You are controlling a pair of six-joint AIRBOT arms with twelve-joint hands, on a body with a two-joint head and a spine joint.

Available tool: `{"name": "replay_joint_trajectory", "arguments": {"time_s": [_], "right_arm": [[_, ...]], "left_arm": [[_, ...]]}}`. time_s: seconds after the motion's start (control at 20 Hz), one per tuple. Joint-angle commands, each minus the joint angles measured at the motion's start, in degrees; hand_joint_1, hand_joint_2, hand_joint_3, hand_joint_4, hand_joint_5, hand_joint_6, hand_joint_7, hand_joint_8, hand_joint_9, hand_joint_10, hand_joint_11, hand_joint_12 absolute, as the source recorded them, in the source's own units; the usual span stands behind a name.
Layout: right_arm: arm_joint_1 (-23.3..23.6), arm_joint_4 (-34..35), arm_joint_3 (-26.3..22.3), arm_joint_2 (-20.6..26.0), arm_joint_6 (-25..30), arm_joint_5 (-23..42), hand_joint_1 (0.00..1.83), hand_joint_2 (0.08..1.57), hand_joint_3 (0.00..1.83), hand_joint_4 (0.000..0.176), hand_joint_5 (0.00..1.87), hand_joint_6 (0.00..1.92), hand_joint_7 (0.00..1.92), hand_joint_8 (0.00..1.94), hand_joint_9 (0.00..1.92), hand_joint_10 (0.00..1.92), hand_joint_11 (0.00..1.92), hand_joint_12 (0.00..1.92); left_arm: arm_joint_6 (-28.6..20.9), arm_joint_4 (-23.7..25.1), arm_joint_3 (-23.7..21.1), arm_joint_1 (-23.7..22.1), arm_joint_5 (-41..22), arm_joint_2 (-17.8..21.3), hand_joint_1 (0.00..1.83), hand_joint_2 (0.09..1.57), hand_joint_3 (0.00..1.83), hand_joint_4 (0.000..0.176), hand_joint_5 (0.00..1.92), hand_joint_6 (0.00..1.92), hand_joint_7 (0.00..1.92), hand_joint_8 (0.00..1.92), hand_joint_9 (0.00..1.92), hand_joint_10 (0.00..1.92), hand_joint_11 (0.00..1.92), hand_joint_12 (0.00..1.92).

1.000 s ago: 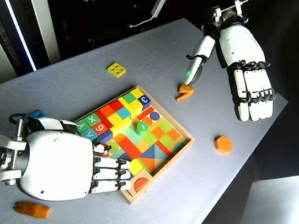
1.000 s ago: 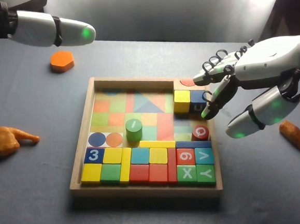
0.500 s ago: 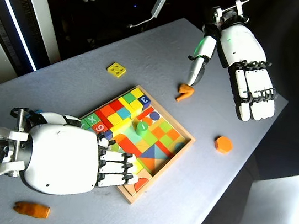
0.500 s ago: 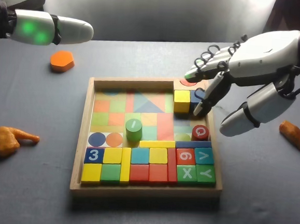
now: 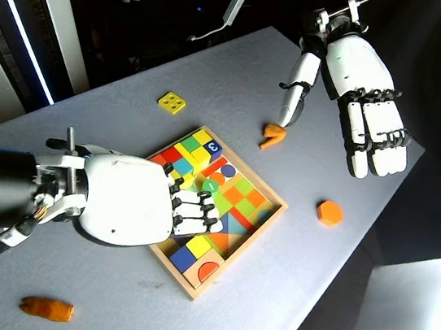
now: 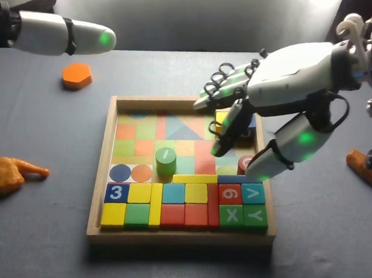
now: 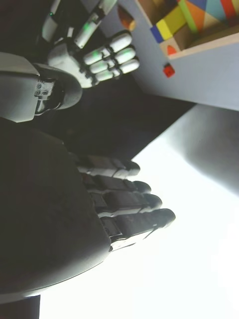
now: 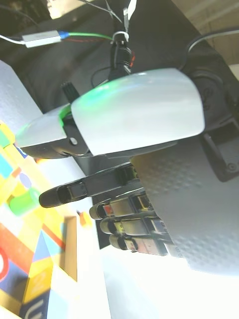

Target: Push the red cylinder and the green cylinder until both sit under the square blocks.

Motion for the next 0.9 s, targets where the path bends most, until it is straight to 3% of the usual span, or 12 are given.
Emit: {"name": "replay_joint_trajectory", "arguments": {"time_s": [0.0, 0.15, 0.2, 0.25, 0.45, 0.55, 0.6, 0.7, 0.75, 0.8, 0.85], "right_arm": [[0.59, 4.02, 0.14, -0.27, -0.30, -0.79, 0.37, 1.10, 0.00, 0.176, 0.66, 0.00, 0.04, 0.00, 0.00, 0.00, 0.01, 0.00], [-0.36, 5.60, 2.05, -2.89, -1.37, -0.50, 0.31, 1.10, 0.00, 0.176, 0.64, 0.00, 0.08, 0.01, 0.00, 0.00, 0.02, 0.01], [-0.47, 5.75, 2.29, -3.31, -1.64, -0.60, 0.33, 1.09, 0.00, 0.176, 0.65, 0.00, 0.09, 0.02, 0.00, 0.00, 0.01, 0.01], [-0.51, 5.86, 2.36, -3.53, -1.81, -0.87, 0.33, 1.09, 0.00, 0.176, 0.64, 0.00, 0.10, 0.02, 0.00, 0.00, 0.01, 0.01], [-0.74, 5.97, 2.68, -4.36, -2.28, -1.56, 0.34, 1.09, 0.00, 0.176, 0.64, 0.00, 0.12, 0.01, 0.00, 0.00, 0.03, 0.02], [-1.20, 6.49, 3.34, -5.27, -2.55, -1.57, 0.32, 1.10, 0.00, 0.176, 0.64, 0.00, 0.14, 0.01, 0.00, 0.00, 0.05, 0.04], [-1.40, 6.78, 3.66, -5.70, -2.71, -1.56, 0.32, 1.10, 0.00, 0.176, 0.64, 0.00, 0.14, 0.01, 0.00, 0.00, 0.05, 0.04], [-1.53, 7.16, 3.96, -6.33, -3.13, -1.56, 0.31, 1.10, 0.00, 0.176, 0.63, 0.00, 0.13, 0.00, 0.00, 0.00, 0.04, 0.04], [-1.59, 7.55, 4.11, -6.75, -3.57, -1.58, 0.32, 1.11, 0.00, 0.176, 0.63, 0.00, 0.14, 0.00, 0.00, 0.00, 0.01, 0.15], [-1.65, 7.86, 4.32, -7.10, -3.85, -1.58, 0.32, 1.11, 0.00, 0.176, 0.63, 0.00, 0.14, 0.00, 0.00, 0.00, 0.01, 0.15], [-1.75, 8.33, 4.60, -7.52, -4.27, -1.58, 0.33, 1.11, 0.00, 0.176, 0.63, 0.00, 0.15, 0.00, 0.00, 0.00, 0.00, 0.18]], "left_arm": [[-0.06, -0.90, 0.43, -1.11, -5.20, -0.37, 0.00, 1.11, 0.00, 0.018, 0.05, 0.00, 0.05, 0.00, 0.03, 0.00, 0.00, 0.14], [-0.06, -0.34, 0.84, -1.21, -4.61, -0.89, 0.00, 1.13, 0.00, 0.075, 0.09, 0.01, 0.06, 0.00, 0.03, 0.00, 0.00, 0.21], [-0.06, -0.33, 1.06, -1.22, -4.52, -1.22, 0.00, 1.12, 0.00, 0.087, 0.07, 0.00, 0.04, 0.00, 0.01, 0.00, 0.00, 0.15], [-0.06, -0.28, 1.29, -1.34, -4.40, -1.51, 0.00, 1.11, 0.00, 0.080, 0.07, 0.00, 0.03, 0.00, 0.01, 0.00, 0.00, 0.16], [-0.06, -0.11, 1.77, -1.65, -3.77, -2.04, 0.00, 1.13, 0.00, 0.078, 0.09, 0.00, 0.06, 0.01, 0.03, 0.01, 0.00, 0.18], [-0.06, -0.11, 2.08, -1.67, -3.52, -2.29, 0.00, 1.14, 0.00, 0.100, 0.11, 0.00, 0.08, 0.00, 0.05, 0.00, 0.00, 0.22], [-0.06, -0.10, 2.29, -1.67, -3.40, -2.49, 0.00, 1.14, 0.00, 0.100, 0.11, 0.00, 0.08, 0.00, 0.05, 0.00, 0.00, 0.22], [-0.06, -0.10, 2.58, -1.67, -3.22, -2.80, 0.00, 1.13, 0.00, 0.129, 0.12, 0.00, 0.08, 0.00, 0.06, 0.00, 0.00, 0.19], [-0.06, -0.10, 2.69, -1.69, -3.08, -2.94, 0.00, 1.17, 0.00, 0.111, 0.11, 0.00, 0.08, 0.00, 0.09, 0.00, 0.00, 0.35], [-0.06, -0.04, 2.77, -1.72, -2.97, -3.05, 0.00, 1.17, 0.00, 0.111, 0.11, 0.00, 0.08, 0.00, 0.09, 0.00, 0.00, 0.35], [-0.06, 0.05, 2.91, -1.75, -2.82, -3.24, 0.00, 1.18, 0.00, 0.099, 0.10, 0.00, 0.08, 0.00, 0.09, 0.00, 0.00, 0.37]]}}
